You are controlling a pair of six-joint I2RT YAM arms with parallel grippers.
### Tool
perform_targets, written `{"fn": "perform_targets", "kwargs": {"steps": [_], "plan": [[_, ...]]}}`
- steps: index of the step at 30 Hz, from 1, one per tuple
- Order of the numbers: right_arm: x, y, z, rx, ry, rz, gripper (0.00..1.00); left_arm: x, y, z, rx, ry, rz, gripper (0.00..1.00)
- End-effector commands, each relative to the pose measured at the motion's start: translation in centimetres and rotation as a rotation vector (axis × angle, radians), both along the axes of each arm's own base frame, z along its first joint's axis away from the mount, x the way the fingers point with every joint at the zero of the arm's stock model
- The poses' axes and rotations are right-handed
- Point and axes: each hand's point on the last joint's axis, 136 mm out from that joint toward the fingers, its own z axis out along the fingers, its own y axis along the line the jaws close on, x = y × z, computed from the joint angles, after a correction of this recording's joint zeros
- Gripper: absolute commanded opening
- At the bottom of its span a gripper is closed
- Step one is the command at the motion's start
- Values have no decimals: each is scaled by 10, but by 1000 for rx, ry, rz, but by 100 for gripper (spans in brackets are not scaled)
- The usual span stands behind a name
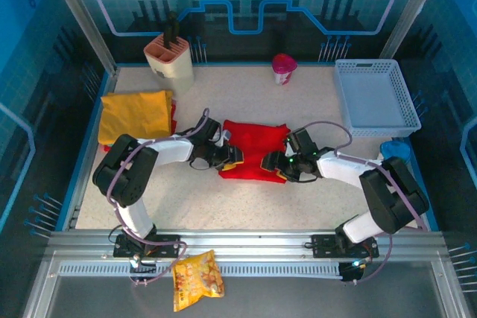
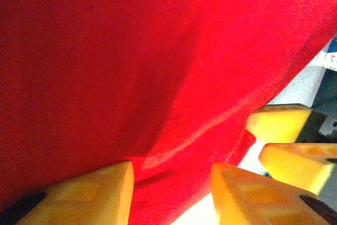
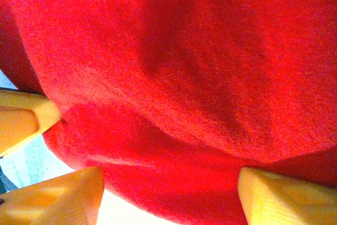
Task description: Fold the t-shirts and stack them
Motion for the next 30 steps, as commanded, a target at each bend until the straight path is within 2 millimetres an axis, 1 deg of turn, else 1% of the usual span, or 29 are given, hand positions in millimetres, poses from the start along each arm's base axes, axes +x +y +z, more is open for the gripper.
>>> {"fn": "perform_targets", "kwargs": {"steps": [1, 6, 8, 9, 11, 15, 17, 19, 20, 23, 26, 30], "plan": [[-27, -19, -35, -84, 116, -31, 70, -15, 8, -24, 56, 47, 0, 43], [-27, -30, -37, -114, 124, -34, 70, -20, 19, -27, 107, 49, -15, 42], [-24, -35, -30, -104, 117, -40, 70, -16, 20, -18, 86, 40, -11, 42], [-22, -37, -24, -99, 107, -43, 70, -11, 20, -9, 68, 27, -4, 42], [-13, -38, -3, -93, 54, -33, 71, 3, 18, 16, 29, -16, 3, 42], [13, -28, 50, -50, -85, 6, 72, 40, 12, 69, -5, -128, -2, 44], [28, -22, 74, -27, -145, 14, 73, 58, 6, 89, -30, -164, -5, 44], [41, -17, 88, -18, -179, 14, 74, 73, 1, 98, -43, -185, -3, 44], [53, -13, 101, -4, -204, 12, 75, 80, -1, 100, -47, -193, 1, 44], [73, 0, 114, 37, -226, 5, 75, 99, -4, 96, -62, -189, 26, 43], [97, 10, 114, 78, -237, -39, 76, 113, -3, 82, -62, -173, 66, 42], [124, 22, 104, 110, -240, -82, 76, 127, -5, 70, -78, -164, 107, 42]]}}
